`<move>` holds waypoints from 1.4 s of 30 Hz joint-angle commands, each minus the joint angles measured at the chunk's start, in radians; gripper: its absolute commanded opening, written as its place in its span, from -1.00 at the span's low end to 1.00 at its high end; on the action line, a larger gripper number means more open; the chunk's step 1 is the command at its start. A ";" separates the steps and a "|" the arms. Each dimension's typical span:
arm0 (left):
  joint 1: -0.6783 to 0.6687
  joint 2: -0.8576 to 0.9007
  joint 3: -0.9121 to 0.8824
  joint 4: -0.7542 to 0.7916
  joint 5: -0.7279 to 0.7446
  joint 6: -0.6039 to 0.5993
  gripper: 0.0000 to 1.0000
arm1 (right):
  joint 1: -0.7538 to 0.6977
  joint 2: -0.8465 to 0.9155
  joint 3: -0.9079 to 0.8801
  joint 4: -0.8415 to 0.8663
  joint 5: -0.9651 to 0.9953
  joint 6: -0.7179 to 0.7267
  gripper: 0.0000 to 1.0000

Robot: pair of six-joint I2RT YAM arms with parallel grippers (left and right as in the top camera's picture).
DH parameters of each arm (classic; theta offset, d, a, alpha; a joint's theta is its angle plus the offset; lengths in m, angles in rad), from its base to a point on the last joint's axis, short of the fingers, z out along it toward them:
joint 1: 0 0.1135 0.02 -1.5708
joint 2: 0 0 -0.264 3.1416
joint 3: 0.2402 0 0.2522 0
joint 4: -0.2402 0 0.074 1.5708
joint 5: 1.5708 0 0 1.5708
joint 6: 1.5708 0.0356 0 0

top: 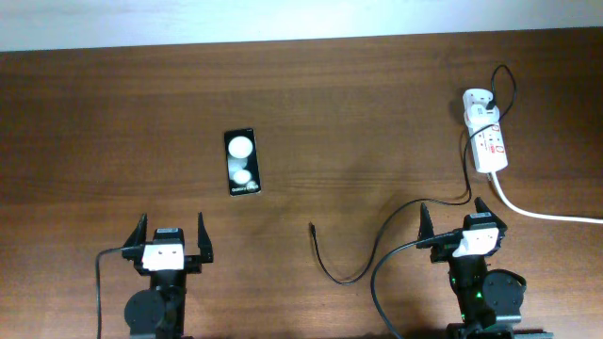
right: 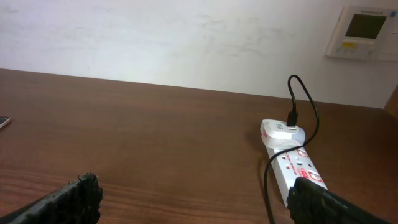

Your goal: Plug charger to phone and switch on socket

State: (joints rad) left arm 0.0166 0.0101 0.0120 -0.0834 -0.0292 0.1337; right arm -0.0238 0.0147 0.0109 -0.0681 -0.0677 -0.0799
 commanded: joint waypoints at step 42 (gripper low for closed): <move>0.006 1.247 0.864 -0.520 0.042 -0.012 0.98 | 0.011 -0.011 -0.005 -0.007 0.013 0.002 0.97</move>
State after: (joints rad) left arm 0.0166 1.2541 0.8551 -0.6056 -0.0025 0.1307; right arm -0.0231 0.0109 0.0109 -0.0685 -0.0673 -0.0788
